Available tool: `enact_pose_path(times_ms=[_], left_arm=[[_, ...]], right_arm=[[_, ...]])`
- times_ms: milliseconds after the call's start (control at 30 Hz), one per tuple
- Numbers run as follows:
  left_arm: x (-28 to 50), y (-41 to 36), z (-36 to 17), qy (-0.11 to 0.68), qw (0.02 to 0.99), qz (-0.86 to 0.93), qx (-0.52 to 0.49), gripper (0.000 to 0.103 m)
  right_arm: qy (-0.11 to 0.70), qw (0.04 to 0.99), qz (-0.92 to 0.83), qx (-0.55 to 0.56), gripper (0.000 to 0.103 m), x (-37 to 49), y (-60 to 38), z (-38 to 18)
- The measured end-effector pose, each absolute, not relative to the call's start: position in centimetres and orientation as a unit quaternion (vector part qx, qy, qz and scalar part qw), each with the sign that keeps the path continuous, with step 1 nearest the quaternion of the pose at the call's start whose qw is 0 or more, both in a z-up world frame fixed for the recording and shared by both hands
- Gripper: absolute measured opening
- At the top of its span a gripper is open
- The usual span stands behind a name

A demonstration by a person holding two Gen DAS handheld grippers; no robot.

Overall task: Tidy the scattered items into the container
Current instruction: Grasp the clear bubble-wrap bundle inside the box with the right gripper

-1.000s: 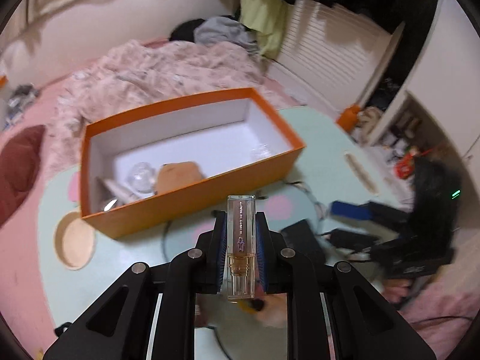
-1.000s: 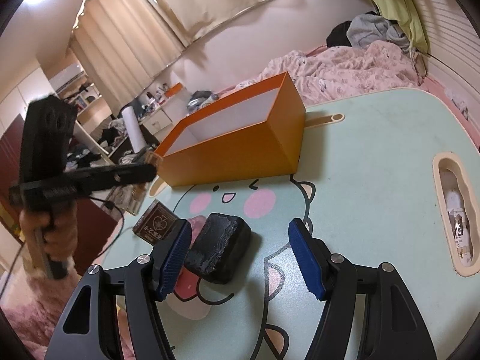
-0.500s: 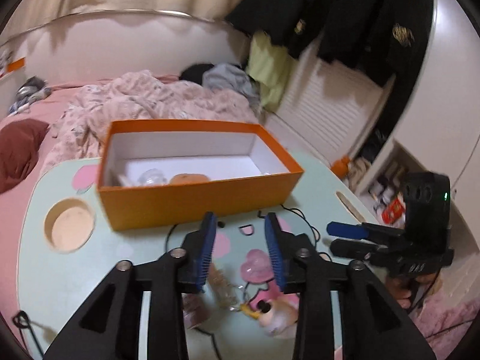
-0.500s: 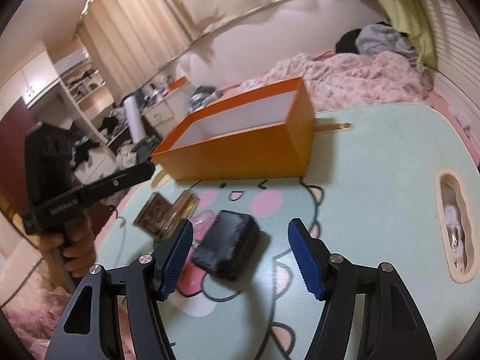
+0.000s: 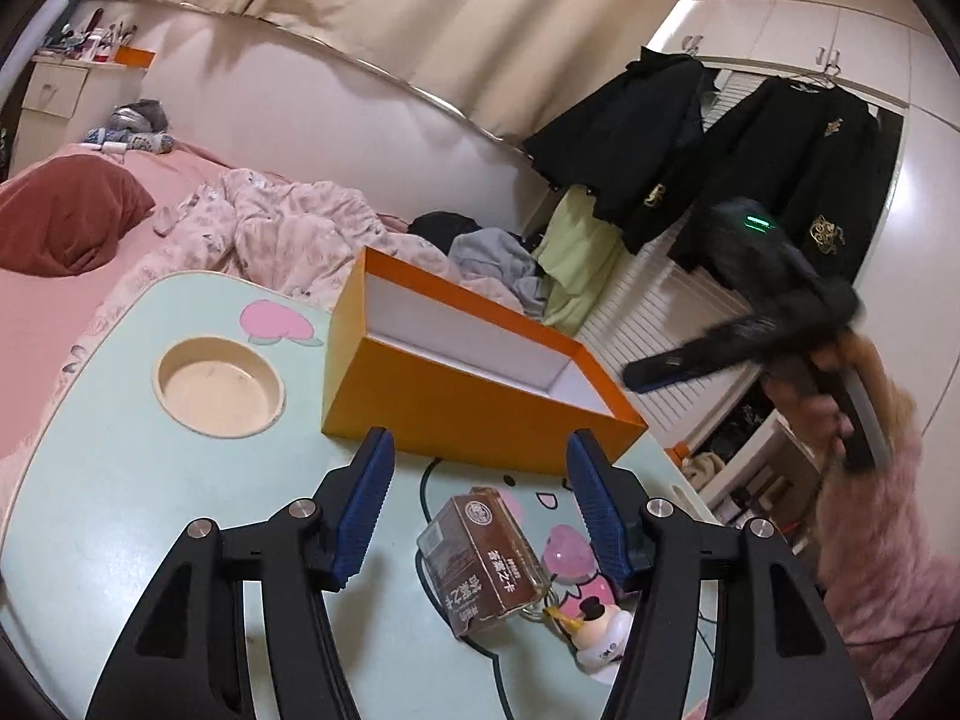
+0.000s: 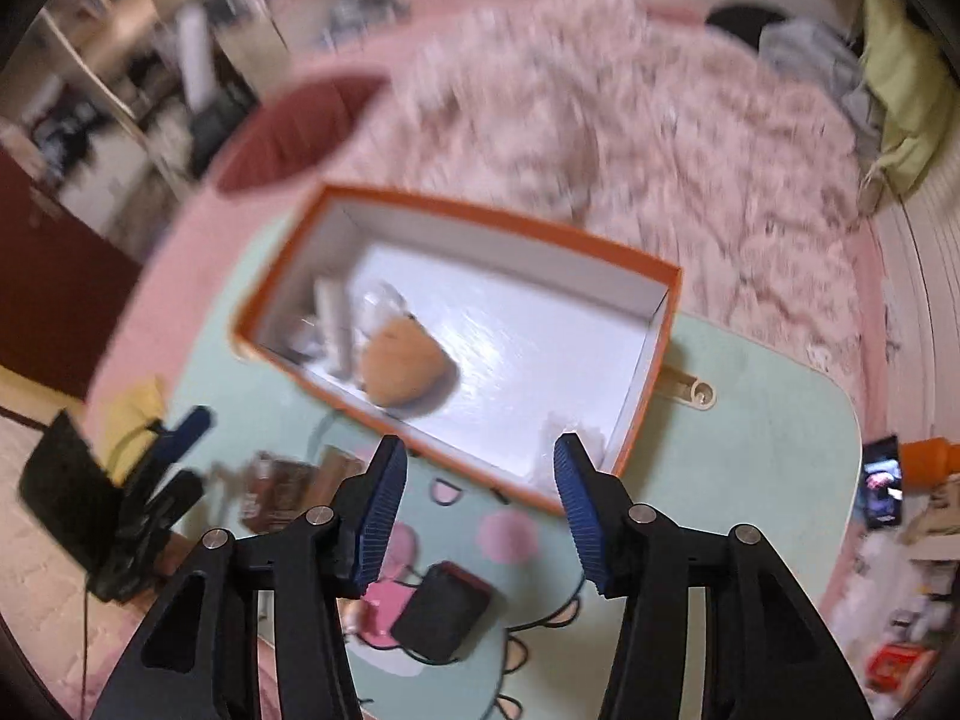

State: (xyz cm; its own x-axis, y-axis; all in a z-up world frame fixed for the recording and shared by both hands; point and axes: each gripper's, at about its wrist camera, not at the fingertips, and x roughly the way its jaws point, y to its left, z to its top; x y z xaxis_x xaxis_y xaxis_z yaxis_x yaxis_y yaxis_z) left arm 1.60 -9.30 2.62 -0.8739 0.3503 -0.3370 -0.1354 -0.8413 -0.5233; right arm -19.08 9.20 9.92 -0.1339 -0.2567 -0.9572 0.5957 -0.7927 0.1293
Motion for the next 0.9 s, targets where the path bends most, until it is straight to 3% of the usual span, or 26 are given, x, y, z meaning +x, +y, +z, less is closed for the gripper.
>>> enact_pose_path(times_ms=[333, 533, 600, 900], left_arm=[[2.2, -9.2, 2.9, -0.239, 0.13, 0.94, -0.205, 0.06], [2.1, -9.9, 2.7, -0.26, 0.132, 0.934, -0.206, 0.06], [2.2, -10.0, 2.6, -0.267, 0.135, 0.932, -0.205, 0.06], [2.1, -10.0, 2.5, -0.27, 0.132, 0.93, -0.212, 0.06]], right_arm=[[0.291, 0.181, -0.658, 0.671, 0.039, -22.1, 5.7, 3.8], [0.235, 0.193, -0.629, 0.715, 0.038, -23.9, 6.9, 2.9], [0.236, 0.183, -0.642, 0.706, 0.014, -24.4, 7.4, 2.8], [0.21, 0.2, -0.703, 0.649, 0.012, -24.5, 7.1, 4.9]])
